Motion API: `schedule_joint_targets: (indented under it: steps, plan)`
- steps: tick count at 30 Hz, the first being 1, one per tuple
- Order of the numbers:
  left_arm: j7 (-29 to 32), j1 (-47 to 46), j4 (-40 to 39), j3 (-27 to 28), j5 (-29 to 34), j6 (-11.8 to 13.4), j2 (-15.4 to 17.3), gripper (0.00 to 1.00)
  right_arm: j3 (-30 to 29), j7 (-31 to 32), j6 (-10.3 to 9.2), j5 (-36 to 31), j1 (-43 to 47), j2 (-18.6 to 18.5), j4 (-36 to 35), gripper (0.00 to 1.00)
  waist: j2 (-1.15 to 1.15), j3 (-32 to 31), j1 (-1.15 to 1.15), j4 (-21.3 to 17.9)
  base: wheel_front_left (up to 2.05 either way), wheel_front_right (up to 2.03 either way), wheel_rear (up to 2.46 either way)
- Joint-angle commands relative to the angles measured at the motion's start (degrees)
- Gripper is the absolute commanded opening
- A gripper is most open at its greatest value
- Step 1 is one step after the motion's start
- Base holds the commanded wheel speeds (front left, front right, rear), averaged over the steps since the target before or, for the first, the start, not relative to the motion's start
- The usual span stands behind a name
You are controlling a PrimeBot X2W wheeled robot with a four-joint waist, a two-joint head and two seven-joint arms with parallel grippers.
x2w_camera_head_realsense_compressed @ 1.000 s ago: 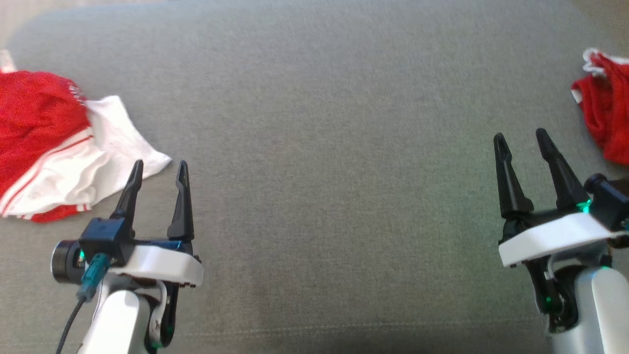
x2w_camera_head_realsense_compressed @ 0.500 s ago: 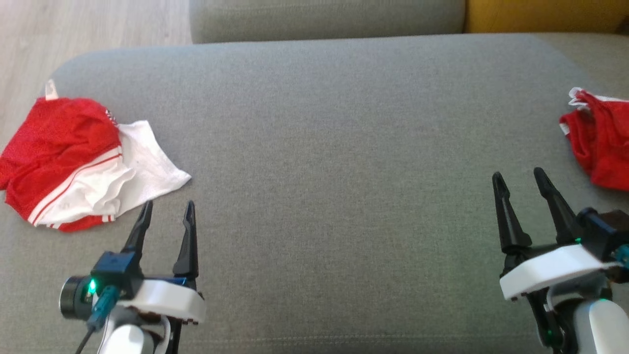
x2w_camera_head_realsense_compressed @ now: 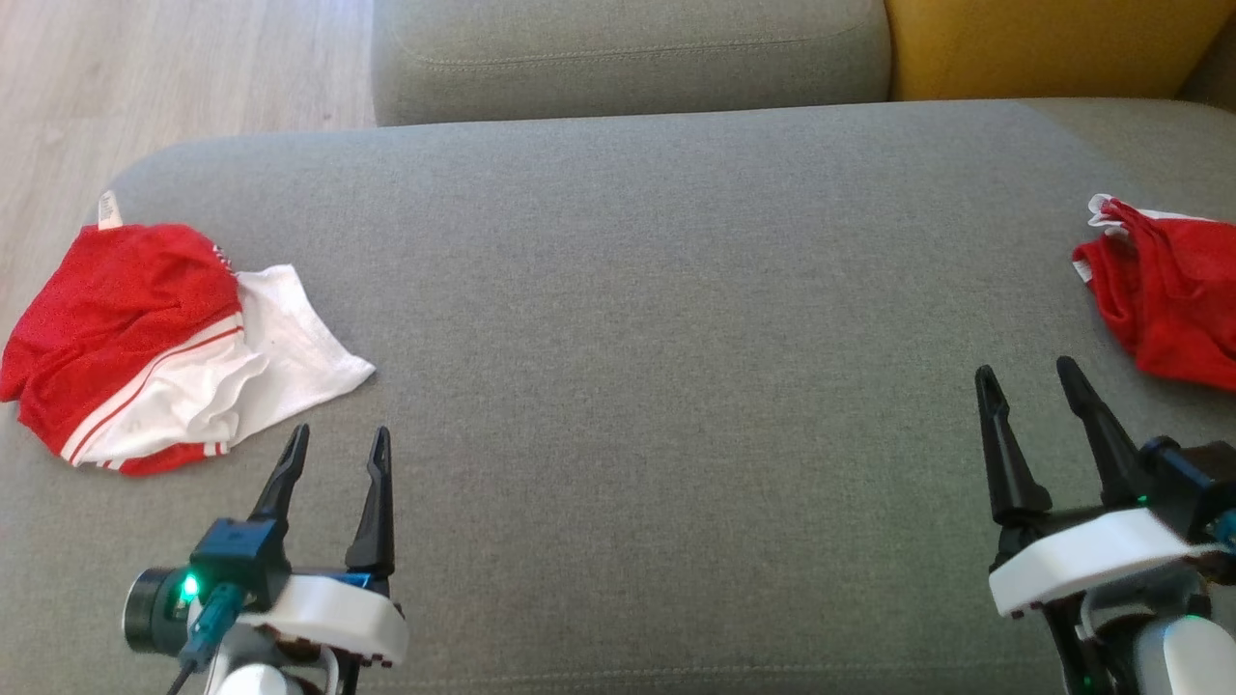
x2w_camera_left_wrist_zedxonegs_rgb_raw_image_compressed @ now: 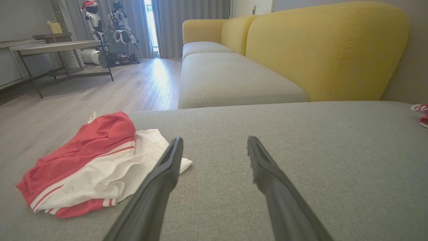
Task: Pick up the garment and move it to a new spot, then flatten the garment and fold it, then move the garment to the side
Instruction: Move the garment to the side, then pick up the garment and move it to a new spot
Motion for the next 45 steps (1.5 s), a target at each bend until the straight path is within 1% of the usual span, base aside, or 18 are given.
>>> schedule_joint_targets:
  steps: [1, 19, 27, 30, 34, 45]
  plan:
    - [-0.03, -1.84, -1.99, 2.13, -0.44, 0.29, 1.13, 1.00, 1.13, -0.53, 0.19, -0.24, -1.36, -0.40, -2.31, 1.00, 0.00, -0.04, 0.00, -0.09, 0.00, 0.00, 0.00]
    - [0.88, -1.82, -2.49, 1.62, -0.79, 1.18, 1.75, 1.00, 1.05, -0.26, 0.19, 0.14, -1.33, -0.25, -2.09, 1.00, 0.00, 0.00, 0.00, -0.13, 0.00, 0.00, 0.00]
    - [0.88, -2.57, -2.34, 1.26, -1.05, 1.18, 1.70, 1.00, 0.11, 0.05, 0.19, -0.07, -0.77, -0.01, -2.10, 1.00, 0.00, -0.33, 0.00, 1.66, 0.00, 0.00, 0.00]
    - [0.82, -3.11, -2.19, 1.17, -1.13, 1.20, 1.68, 1.00, 0.08, 0.38, 0.19, -0.40, -0.41, 0.15, -2.83, 1.00, 0.00, -0.42, 0.00, 3.73, 0.00, 0.00, 0.00]
    - [0.69, -4.02, -1.95, 0.87, -1.19, 1.17, 1.45, 1.00, 0.02, 0.78, 0.19, -0.96, 0.18, 0.32, -4.13, 1.00, 0.00, -0.56, 0.00, 7.91, 0.00, 0.00, 0.00]
    - [0.05, -6.40, -0.88, 1.24, -1.38, 1.42, 1.65, 1.00, 3.36, 1.29, 0.19, -1.27, -0.27, 0.70, -6.18, 1.00, 0.00, -0.42, 0.00, 19.00, 0.00, 0.00, 0.00]
